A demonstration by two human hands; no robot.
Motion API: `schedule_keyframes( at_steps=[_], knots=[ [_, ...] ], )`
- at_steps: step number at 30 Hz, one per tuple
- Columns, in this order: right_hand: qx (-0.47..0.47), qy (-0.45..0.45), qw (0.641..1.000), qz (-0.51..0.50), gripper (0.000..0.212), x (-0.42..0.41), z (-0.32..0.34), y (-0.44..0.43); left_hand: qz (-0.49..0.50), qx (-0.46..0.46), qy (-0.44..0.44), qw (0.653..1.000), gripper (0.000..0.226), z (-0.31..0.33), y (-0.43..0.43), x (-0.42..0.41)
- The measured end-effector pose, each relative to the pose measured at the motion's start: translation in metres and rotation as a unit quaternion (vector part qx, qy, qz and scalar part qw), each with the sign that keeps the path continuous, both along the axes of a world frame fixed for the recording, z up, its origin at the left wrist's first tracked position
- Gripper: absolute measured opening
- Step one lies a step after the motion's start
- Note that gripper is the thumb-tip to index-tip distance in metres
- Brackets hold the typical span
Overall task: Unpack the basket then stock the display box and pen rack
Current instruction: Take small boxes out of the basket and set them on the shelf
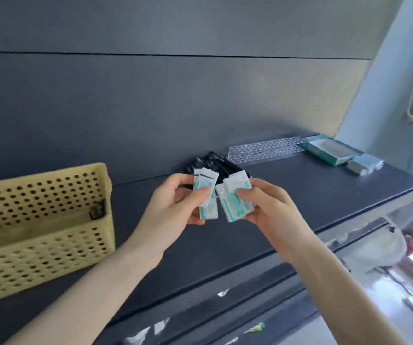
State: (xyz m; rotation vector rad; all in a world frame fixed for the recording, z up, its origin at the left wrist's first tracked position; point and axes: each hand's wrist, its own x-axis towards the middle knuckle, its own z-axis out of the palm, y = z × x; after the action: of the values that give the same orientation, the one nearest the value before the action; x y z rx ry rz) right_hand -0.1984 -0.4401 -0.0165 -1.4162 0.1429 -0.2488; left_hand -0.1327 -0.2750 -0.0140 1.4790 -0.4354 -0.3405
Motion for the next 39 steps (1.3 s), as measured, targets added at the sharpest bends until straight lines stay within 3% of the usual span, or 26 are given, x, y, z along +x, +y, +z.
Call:
schedule_keyframes(
  at_steps=[9,21,33,39],
  knots=[
    [0.012,0.043,0.992,-0.115,0.017,-0.084,-0.025,-0.146,-0.035,0.001,0.052,0.998,0.018,-0.031,-0.166,-0.066],
    [-0.005,0.067,0.980,-0.187,0.012,-0.046,-0.045,-0.331,-0.039,0.010,0.045,0.998,0.015,-0.059,-0.369,-0.031],
    [-0.009,0.088,0.977,-0.194,0.012,-0.008,-0.071,-0.492,-0.012,0.036,0.064,0.997,0.015,-0.080,-0.527,0.002],
    [-0.090,0.122,0.980,-0.128,0.010,-0.005,-0.085,-0.558,0.071,0.067,0.044,0.994,0.013,-0.098,-0.574,-0.012]
  ],
)
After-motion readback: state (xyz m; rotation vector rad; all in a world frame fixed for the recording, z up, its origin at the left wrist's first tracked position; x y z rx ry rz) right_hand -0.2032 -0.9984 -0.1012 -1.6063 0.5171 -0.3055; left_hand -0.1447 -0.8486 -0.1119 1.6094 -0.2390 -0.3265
